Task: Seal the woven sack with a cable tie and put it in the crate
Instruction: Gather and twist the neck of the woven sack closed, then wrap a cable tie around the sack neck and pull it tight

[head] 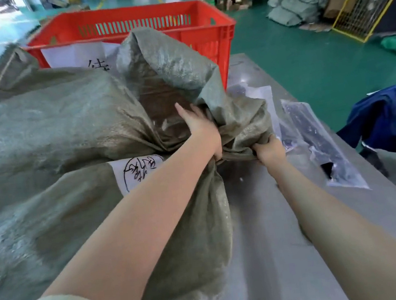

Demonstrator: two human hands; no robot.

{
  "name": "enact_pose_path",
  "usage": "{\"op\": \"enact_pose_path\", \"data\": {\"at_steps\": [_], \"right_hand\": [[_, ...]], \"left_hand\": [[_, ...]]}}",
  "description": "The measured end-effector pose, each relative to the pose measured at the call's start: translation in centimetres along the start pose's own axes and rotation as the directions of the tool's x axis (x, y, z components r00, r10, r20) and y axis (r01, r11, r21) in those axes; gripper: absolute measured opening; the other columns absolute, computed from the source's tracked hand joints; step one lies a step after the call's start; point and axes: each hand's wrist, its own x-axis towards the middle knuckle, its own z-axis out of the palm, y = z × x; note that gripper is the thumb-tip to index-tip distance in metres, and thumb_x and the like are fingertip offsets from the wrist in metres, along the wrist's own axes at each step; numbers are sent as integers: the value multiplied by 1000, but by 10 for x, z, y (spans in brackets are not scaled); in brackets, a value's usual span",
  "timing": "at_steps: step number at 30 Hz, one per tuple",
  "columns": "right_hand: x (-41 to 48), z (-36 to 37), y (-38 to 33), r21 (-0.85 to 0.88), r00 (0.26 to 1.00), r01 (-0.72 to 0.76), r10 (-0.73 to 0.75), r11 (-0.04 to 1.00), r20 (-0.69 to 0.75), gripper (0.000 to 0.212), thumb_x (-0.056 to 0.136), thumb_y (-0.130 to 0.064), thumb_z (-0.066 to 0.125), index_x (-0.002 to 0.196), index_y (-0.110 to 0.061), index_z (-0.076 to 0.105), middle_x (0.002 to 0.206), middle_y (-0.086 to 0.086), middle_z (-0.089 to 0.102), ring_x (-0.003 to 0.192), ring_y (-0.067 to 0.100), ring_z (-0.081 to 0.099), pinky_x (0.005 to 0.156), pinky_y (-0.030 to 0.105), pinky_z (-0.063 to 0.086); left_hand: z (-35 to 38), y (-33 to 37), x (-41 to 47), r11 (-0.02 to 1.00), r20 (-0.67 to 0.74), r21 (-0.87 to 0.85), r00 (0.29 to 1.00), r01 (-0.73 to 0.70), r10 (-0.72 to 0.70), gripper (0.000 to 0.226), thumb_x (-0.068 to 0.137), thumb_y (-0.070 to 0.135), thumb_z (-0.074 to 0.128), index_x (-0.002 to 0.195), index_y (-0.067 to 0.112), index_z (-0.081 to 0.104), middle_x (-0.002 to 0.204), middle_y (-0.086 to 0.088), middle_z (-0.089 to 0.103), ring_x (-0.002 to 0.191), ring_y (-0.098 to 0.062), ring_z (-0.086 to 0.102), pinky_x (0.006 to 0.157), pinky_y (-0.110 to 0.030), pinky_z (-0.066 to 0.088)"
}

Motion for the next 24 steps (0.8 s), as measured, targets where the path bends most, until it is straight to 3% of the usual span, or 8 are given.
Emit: {"op": "enact_pose_path", "data": {"at_steps": [2,5,8,13,16,18,21,24], "right_hand": [[1,-9,6,-82,996,79,-76,993,39,34,83,-7,54,115,4,54,120,28,60,114,41,55,94,42,45],[-1,-20,20,-237,962,218,-168,947,214,36,85,-6,52,120,2,54,127,27,58,120,39,53,95,36,42],[-2,-32,37,-253,896,306,-188,918,403,36,86,-8,56,120,-1,57,127,21,61,119,33,56,93,33,44],[14,-48,50,-246,929,254,-165,936,330,28,88,-11,54,110,2,64,112,21,67,109,32,60,80,32,42],[24,-62,58,-252,936,240,-154,938,317,18,88,-9,53,95,-6,68,102,23,65,101,26,60,76,29,38],[32,-72,68,-274,944,245,-164,930,286,20,87,-5,51,91,0,70,97,25,67,93,27,57,76,31,41],[44,-90,88,-277,966,200,-142,940,217,25,84,1,47,88,-1,72,85,14,67,89,22,54,70,26,41],[52,-110,100,-302,982,168,-134,938,129,40,85,1,43,113,-8,69,124,12,65,118,28,56,93,32,45]], "left_hand": [[5,18,7,987,-23,-102,992,-125,123,96,75,52,61,150,15,14,157,-23,3,142,-45,15,109,-69,8],[23,42,13,935,32,-219,956,-279,292,94,73,42,68,148,23,14,154,-10,24,139,-35,29,112,-62,20],[27,58,11,968,173,-125,956,-218,237,92,75,36,68,149,24,15,155,-8,23,143,-33,23,113,-63,16],[-32,89,-14,992,158,103,986,-67,50,65,87,36,50,144,14,31,152,-14,31,140,-40,26,112,-62,18],[-59,116,-26,977,128,-40,968,-210,214,22,83,29,57,96,11,59,105,-3,62,108,-30,59,97,-49,43],[-61,133,-28,925,94,-222,938,-307,334,18,85,20,54,70,9,55,75,2,55,81,-22,59,84,-35,46],[-42,165,-7,829,3,-397,903,-393,430,30,88,11,43,112,8,61,112,-6,62,104,-26,58,90,-36,48],[-24,193,11,691,-50,-601,881,-402,470,41,91,8,40,128,16,55,138,-10,51,124,-27,51,99,-33,42]]}}
